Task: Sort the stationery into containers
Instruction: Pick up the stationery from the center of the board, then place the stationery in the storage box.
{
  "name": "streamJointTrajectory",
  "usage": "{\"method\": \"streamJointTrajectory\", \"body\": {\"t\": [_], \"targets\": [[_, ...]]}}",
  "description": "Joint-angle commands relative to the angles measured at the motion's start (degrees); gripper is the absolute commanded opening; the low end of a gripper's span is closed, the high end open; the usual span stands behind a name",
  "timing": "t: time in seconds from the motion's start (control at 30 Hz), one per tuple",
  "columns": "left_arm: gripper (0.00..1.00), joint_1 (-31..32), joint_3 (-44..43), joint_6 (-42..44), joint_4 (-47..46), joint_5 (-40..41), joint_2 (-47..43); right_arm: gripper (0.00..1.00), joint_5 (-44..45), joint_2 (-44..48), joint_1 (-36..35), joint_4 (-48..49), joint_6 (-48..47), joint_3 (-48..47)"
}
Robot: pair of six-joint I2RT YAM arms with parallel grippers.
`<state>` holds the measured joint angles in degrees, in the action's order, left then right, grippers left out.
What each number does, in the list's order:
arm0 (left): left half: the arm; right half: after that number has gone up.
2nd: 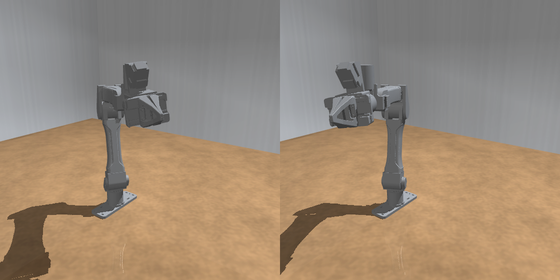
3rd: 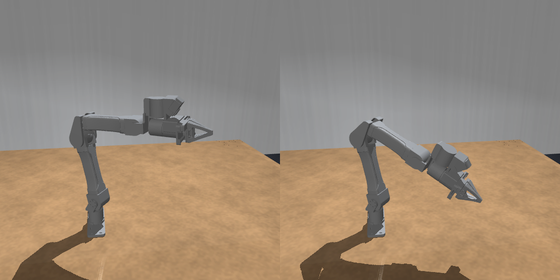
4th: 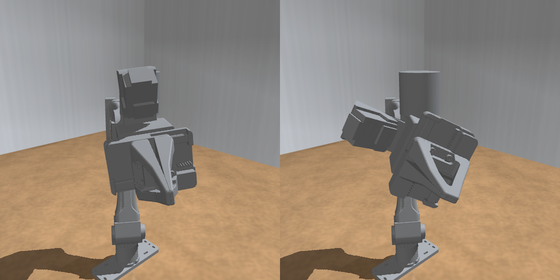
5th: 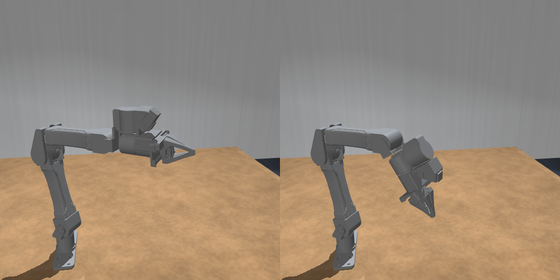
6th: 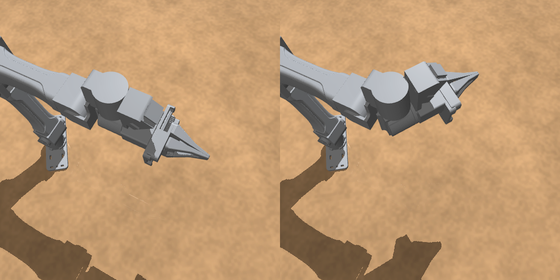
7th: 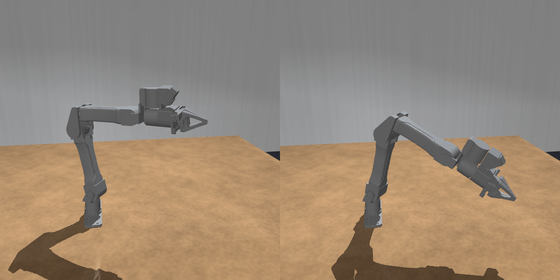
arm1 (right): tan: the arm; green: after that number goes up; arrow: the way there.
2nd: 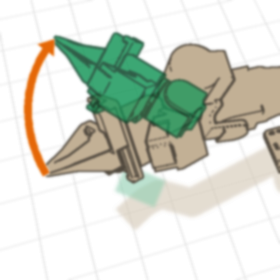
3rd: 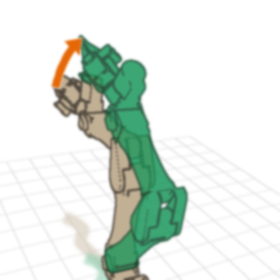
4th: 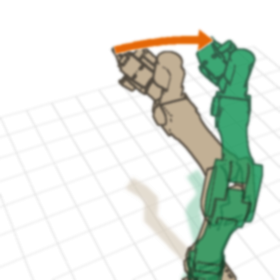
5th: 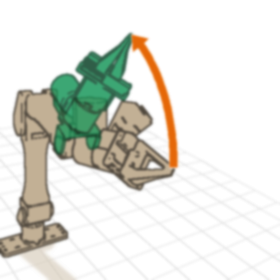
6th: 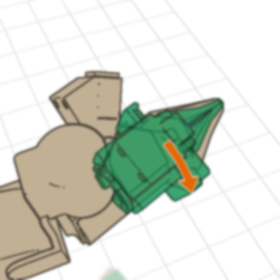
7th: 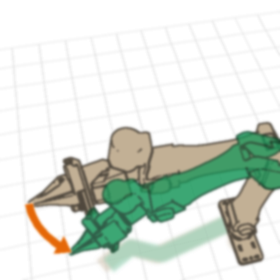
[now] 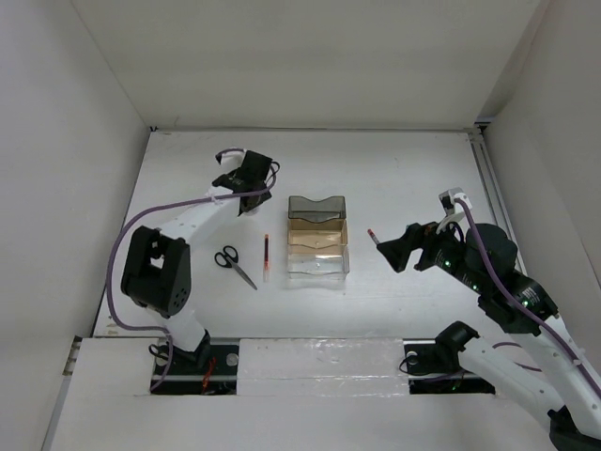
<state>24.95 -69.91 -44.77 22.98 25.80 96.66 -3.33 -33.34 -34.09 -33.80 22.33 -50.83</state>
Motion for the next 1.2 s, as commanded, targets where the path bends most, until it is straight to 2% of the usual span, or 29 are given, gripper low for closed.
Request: {"method": "streamJointTrajectory", "body": {"t": [0.0,0.2,0.37,0.6,1.17], "targets": [[0.0,2.02,-5.49,3.01,0.84,2.5,-6.57,1.0,1.22,0.47,0.16,3.39,0.44,-0.76],[0.0,7.92,-13.58,7.41,0.22,-0.57,-5.79,1.0,4.2,0.47,0.16,2.78,0.44,-1.38],[0.0,9.06,-15.61,9.35,-3.55,-10.75,-2.53,1.0,5.26,0.47,-0.37,1.11,-0.09,-1.91],[0.0,13.9,-21.05,11.29,-2.25,-8.75,5.81,1.0,9.31,2.66,-0.37,-1.88,-0.62,-3.75],[0.0,13.9,-15.61,10.76,-6.37,-12.79,10.12,1.0,9.31,1.53,-0.37,-1.88,-0.62,-3.22]]}}
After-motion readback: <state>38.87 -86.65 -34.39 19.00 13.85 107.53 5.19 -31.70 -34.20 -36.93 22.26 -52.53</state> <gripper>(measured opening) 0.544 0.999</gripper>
